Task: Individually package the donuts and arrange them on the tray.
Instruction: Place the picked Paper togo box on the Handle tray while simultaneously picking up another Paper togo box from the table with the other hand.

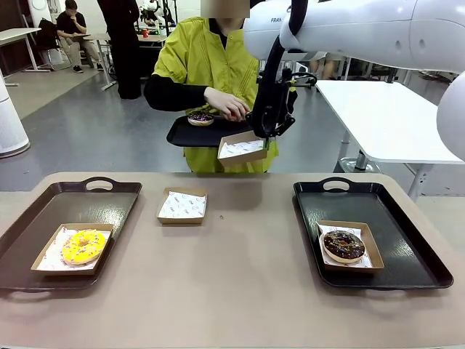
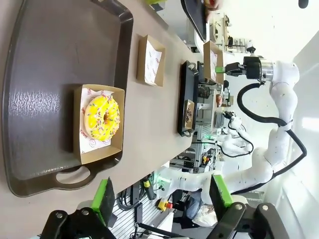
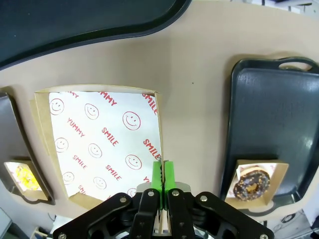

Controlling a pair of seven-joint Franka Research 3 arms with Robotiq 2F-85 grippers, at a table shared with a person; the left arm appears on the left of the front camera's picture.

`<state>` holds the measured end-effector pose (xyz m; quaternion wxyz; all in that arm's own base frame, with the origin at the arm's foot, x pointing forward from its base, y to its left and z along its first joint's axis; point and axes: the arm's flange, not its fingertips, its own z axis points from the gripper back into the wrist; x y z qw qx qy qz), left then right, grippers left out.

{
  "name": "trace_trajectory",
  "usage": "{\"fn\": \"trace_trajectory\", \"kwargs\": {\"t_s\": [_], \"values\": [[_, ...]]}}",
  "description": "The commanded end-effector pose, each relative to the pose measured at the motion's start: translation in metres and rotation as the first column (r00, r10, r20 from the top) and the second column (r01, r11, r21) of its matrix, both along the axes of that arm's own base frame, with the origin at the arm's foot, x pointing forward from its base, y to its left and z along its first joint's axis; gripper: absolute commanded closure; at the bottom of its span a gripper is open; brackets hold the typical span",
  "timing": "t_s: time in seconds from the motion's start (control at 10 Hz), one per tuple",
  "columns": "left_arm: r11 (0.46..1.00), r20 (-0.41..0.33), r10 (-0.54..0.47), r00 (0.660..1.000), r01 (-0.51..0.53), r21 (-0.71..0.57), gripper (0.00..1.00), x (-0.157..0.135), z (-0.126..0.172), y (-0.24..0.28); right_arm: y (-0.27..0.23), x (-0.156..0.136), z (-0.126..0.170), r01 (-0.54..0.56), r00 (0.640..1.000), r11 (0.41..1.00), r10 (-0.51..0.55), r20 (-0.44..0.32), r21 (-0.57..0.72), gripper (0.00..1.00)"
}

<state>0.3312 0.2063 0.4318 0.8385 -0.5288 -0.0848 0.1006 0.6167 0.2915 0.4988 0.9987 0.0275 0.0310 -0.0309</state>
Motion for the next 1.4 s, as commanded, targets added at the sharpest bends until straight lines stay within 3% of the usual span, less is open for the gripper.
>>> {"fn": "trace_trajectory", "kwargs": {"t_s": [0.0, 1.3], "values": [[1.000, -0.003, 0.002, 1.000, -0.002, -0.015, 0.00, -0.0029, 0.0002, 0.0011, -0.0012, -0.0042, 0.0024, 0.000, 1.000, 1.000, 0.000, 0.001, -0.002, 1.00], [1.000, -0.003, 0.002, 1.000, -0.002, -0.015, 0.00, -0.0029, 0.0002, 0.0011, -0.0012, -0.0042, 0.0024, 0.000, 1.000, 1.000, 0.000, 0.001, -0.002, 1.00]]}}
